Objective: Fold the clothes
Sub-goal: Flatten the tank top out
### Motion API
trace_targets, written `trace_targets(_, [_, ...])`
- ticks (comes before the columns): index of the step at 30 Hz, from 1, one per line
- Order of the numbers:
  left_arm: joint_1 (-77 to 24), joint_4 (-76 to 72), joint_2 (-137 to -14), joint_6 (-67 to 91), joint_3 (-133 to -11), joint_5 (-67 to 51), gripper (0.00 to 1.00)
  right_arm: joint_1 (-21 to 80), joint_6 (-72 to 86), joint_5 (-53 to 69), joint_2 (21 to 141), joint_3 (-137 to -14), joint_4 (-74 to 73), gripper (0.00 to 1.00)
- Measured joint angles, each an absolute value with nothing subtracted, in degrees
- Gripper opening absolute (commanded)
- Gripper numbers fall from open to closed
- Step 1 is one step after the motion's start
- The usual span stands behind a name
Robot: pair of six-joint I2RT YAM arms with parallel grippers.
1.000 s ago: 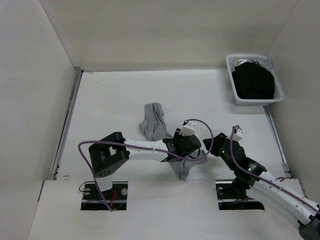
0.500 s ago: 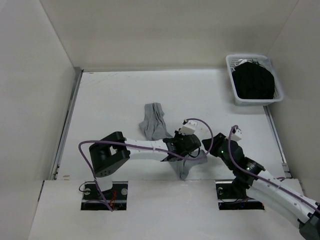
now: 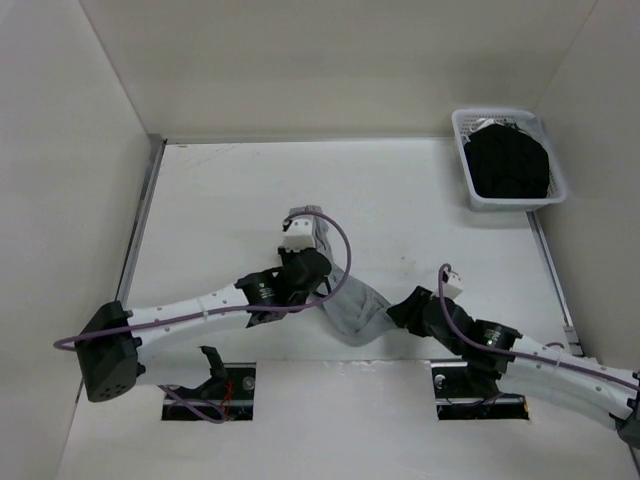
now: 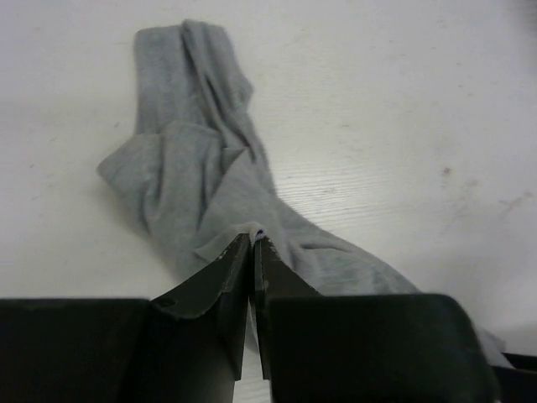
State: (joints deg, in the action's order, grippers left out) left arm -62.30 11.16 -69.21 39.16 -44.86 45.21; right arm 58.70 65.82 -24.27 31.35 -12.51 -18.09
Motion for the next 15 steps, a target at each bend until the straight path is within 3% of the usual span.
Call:
trace_targets(6, [-52.58,14.04,-63.13,41.17,-38.22,41.39,0.05,58.98,65.58,-24.4,36.69,-13.91,-19.11,0.51])
trace_targets(15, [-43.59,12.67,-59.09,40.16,-37.8,36.21,0.05,59.75,66.22,-25.71,33.56,-18.33,-26.06,0.52])
